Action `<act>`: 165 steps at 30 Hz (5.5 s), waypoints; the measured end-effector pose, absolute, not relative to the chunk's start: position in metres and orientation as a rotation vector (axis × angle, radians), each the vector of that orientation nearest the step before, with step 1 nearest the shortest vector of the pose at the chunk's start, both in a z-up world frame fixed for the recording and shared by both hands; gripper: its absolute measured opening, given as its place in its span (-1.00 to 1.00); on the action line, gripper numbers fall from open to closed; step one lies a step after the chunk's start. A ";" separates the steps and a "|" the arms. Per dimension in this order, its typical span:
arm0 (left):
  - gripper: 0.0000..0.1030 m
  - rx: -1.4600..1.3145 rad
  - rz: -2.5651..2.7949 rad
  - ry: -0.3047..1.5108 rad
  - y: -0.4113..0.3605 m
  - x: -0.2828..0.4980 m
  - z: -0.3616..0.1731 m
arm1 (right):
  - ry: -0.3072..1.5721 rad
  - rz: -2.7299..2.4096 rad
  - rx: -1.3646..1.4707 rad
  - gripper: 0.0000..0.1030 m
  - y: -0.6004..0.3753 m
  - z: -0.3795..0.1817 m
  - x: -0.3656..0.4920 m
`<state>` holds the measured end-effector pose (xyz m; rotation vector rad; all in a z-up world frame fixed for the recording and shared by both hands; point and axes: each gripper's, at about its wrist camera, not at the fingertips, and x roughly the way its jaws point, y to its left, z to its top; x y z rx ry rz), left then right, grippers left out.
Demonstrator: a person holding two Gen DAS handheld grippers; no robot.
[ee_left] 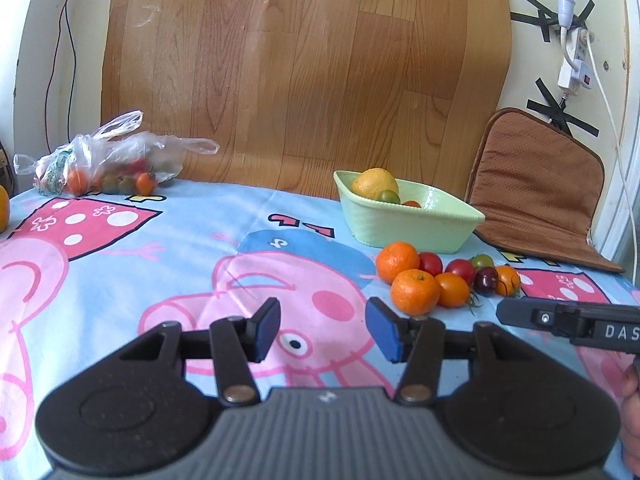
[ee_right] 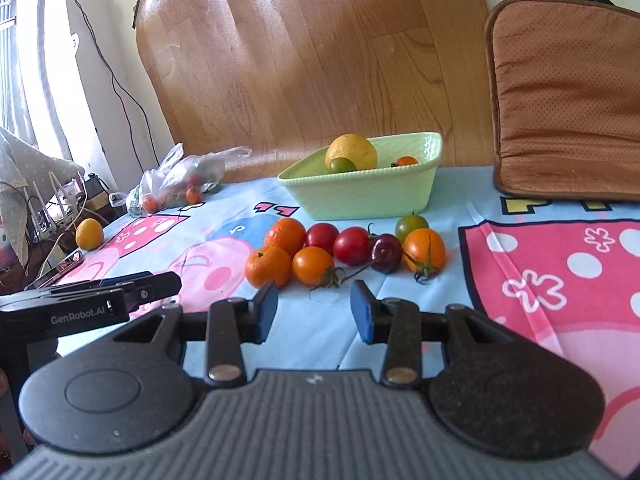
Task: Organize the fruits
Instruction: 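Grasp a mandarin with the left gripper while the right gripper grasps an orange tomato, then carry the mandarin and orange tomato over the green bowl and release both, then grasp another mandarin with the left gripper while the right gripper grasps a red tomato, then carry the mandarin and red tomato over the green bowl and open both grippers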
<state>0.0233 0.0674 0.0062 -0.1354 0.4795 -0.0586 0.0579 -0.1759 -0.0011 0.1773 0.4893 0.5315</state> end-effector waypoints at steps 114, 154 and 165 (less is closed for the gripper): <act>-0.26 -0.349 -0.292 0.673 0.080 0.115 -0.006 | 0.475 0.744 -0.554 -0.35 -0.102 0.009 0.135; -0.26 -0.113 -0.410 0.613 0.008 0.060 0.028 | 0.437 0.598 -0.150 -0.38 -0.185 0.020 0.044; -0.25 -0.104 -0.329 0.578 0.001 0.183 0.054 | 0.330 0.492 -0.104 -0.38 -0.174 0.045 0.150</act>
